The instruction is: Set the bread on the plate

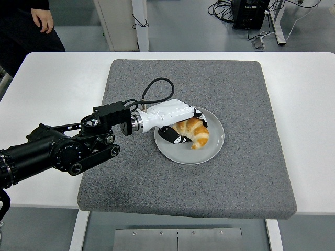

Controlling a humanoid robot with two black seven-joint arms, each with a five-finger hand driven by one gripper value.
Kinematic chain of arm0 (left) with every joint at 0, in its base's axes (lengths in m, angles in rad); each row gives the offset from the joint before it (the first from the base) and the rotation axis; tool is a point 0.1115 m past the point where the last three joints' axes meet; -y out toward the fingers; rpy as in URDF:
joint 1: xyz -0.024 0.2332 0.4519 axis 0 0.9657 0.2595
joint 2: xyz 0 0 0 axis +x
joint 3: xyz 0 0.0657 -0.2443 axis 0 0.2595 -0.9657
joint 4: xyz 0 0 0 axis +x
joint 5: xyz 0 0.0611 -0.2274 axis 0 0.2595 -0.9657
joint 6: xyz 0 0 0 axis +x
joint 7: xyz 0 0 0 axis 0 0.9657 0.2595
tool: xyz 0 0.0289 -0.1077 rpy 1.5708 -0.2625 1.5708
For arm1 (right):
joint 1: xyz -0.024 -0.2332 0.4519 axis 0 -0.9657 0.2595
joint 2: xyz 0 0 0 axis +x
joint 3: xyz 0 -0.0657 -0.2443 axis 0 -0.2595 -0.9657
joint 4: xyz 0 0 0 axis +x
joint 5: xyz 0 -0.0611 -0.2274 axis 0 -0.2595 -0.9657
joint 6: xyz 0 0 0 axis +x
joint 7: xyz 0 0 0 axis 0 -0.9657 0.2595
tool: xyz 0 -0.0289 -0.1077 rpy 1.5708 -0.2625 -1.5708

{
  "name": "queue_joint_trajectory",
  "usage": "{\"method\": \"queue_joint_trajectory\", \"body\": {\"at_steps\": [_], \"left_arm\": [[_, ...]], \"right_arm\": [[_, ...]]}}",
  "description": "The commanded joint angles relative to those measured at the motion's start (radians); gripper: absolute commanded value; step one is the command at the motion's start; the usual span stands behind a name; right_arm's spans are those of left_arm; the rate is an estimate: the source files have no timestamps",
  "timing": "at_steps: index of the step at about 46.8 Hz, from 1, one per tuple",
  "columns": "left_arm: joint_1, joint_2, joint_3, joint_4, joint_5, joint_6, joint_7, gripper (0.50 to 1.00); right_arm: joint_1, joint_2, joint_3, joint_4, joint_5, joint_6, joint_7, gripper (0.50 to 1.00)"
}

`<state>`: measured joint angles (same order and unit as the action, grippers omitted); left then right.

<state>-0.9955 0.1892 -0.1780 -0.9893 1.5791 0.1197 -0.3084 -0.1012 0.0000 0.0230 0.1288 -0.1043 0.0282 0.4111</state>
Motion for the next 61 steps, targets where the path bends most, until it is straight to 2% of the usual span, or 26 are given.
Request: {"method": "queue_joint_trajectory", "body": {"at_steps": [1, 6, 19, 30, 36, 40, 49, 55, 61], "left_arm": [[0.003, -0.001, 0.0, 0.0, -0.001, 0.0, 0.0, 0.636], [0.005, -0.002, 0.0, 0.0, -0.001, 0.0, 0.0, 0.805], [0.006, -0.002, 0.0, -0.002, -0.001, -0.003, -0.003, 0.933], [0.003, 0.006, -0.004, -0.02, -0.025, -0.032, -0.011, 0.957], [-0.008, 0.022, -0.018, -0.055, -0.099, -0.093, -0.012, 0.961], [-0.012, 0.058, -0.021, -0.084, -0.149, -0.118, -0.011, 0.963], [-0.017, 0.122, -0.066, -0.121, -0.192, -0.126, -0.012, 0.969], [-0.006, 0.131, -0.139, -0.12, -0.344, -0.126, -0.012, 0.969], [-0.005, 0.139, -0.153, -0.12, -0.485, -0.118, -0.009, 0.971]], "right_arm": [[0.0, 0.0, 0.0, 0.0, 0.0, -0.001, 0.0, 1.0], [0.0, 0.0, 0.0, 0.0, 0.0, -0.001, 0.0, 1.0], [0.0, 0.0, 0.0, 0.0, 0.0, -0.001, 0.0, 1.0], [0.0, 0.0, 0.0, 0.0, 0.0, -0.001, 0.0, 1.0], [0.0, 0.0, 0.0, 0.0, 0.0, -0.001, 0.0, 1.0], [0.0, 0.0, 0.0, 0.0, 0.0, -0.001, 0.0, 1.0], [0.0, 0.0, 0.0, 0.0, 0.0, -0.001, 0.0, 1.0], [0.0, 0.0, 0.0, 0.0, 0.0, 0.001, 0.0, 1.0], [0.0, 0.0, 0.0, 0.0, 0.0, -0.001, 0.0, 1.0]]}}
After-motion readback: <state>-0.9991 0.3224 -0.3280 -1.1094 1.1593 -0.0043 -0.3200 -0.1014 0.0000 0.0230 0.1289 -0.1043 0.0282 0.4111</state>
